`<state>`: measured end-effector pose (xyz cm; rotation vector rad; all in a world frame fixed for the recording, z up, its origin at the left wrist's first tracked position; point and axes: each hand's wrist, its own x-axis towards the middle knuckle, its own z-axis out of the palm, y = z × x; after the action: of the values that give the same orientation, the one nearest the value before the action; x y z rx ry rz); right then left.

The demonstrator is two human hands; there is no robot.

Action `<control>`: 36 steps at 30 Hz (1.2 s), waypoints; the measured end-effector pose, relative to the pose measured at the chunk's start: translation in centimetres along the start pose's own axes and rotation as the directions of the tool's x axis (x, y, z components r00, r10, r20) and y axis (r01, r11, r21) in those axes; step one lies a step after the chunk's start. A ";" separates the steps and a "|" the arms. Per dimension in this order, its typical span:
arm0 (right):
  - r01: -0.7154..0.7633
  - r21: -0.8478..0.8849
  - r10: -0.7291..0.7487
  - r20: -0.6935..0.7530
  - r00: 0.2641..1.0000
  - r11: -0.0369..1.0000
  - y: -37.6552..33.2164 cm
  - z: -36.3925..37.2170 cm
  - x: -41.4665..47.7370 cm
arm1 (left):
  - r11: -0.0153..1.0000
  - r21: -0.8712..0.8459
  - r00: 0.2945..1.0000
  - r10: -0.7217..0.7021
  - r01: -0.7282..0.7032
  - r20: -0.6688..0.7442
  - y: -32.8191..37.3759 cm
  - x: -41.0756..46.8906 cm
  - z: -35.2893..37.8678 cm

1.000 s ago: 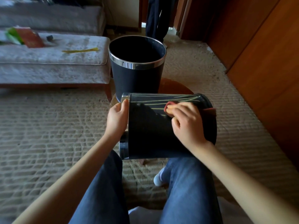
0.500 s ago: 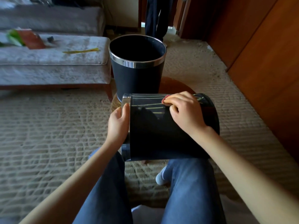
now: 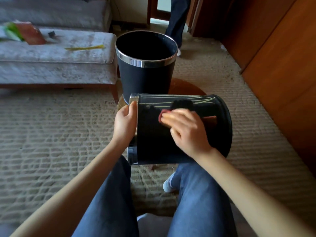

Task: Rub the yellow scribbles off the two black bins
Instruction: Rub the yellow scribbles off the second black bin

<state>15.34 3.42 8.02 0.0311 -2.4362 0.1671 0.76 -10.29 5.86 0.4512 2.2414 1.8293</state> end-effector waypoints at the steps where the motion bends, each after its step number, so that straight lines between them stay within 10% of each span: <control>1: -0.075 0.010 0.075 0.007 0.997 0.997 0.3 0.1 1.4 | 1.000 0.004 1.000 0.002 -0.002 -0.003 -0.1 -0.2 -0.1; 6: -0.251 -0.002 0.251 0.021 0.968 0.968 0.0 0.2 3.8 | 0.999 0.031 1.000 0.023 -0.022 -0.011 -0.3 -0.8 -0.2; 15: 0.180 0.011 -0.180 0.086 0.980 0.984 -3.3 1.1 -3.8 | 1.000 0.009 1.000 0.009 -0.009 -0.012 0.4 -0.2 0.1; 24: -0.364 0.140 0.344 0.149 0.927 0.921 -1.3 2.0 6.4 | 0.998 -0.041 0.999 0.043 -0.044 -0.027 0.0 -3.1 -0.4; 33: 0.067 0.125 -0.070 0.025 0.997 0.990 -5.3 1.5 -0.4 | 0.998 -0.065 1.000 0.022 -0.023 -0.007 0.0 -1.8 -0.3; 36: -0.013 0.102 0.008 0.048 0.999 0.995 -4.3 1.6 2.5 | 0.996 -0.081 0.999 0.023 -0.025 -0.030 0.2 -2.6 -0.3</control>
<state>12.68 -0.95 8.89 0.0681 -2.4734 0.2986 3.09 -11.51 6.07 0.4417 2.1796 1.9425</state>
